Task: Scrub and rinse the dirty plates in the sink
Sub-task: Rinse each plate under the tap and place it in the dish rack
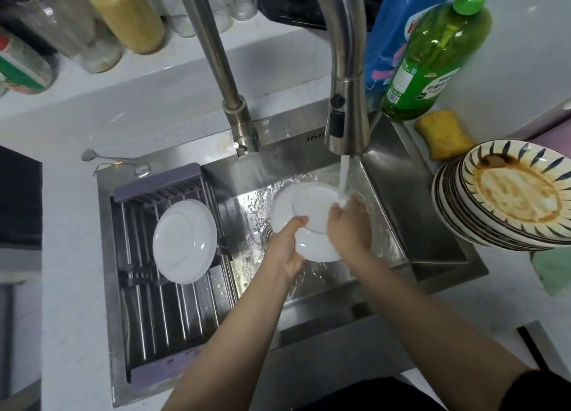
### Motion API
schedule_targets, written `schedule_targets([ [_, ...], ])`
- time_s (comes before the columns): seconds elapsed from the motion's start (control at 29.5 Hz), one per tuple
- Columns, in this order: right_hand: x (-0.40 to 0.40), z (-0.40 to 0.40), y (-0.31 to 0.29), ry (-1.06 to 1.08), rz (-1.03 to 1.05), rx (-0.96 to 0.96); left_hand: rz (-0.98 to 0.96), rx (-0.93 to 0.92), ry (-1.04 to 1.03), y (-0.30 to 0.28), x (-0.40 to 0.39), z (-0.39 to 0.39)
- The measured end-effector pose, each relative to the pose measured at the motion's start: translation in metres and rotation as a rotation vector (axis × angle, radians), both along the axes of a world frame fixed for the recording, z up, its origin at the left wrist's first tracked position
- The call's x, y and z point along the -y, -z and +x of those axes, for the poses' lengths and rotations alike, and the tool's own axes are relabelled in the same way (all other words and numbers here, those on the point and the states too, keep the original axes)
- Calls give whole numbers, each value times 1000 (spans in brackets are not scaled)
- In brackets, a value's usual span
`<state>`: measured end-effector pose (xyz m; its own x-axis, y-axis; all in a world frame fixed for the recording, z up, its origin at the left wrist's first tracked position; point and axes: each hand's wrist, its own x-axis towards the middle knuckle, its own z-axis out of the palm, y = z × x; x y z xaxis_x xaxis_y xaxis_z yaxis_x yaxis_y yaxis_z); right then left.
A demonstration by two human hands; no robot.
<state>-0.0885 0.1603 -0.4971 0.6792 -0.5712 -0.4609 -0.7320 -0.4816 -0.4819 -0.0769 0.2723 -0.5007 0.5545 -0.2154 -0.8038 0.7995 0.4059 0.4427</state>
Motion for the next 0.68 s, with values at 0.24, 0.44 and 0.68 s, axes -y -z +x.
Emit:
schedule_targets([
  [0.24,-10,-9,1,-84,-142,77,8,8,73,-6,5,1],
  [0.44,36,11,1,-174,29,46,55,71,285,-12,-8,9],
  [0.68,25,15,-7,-188,91,-30,221,220,511,-16,0,0],
])
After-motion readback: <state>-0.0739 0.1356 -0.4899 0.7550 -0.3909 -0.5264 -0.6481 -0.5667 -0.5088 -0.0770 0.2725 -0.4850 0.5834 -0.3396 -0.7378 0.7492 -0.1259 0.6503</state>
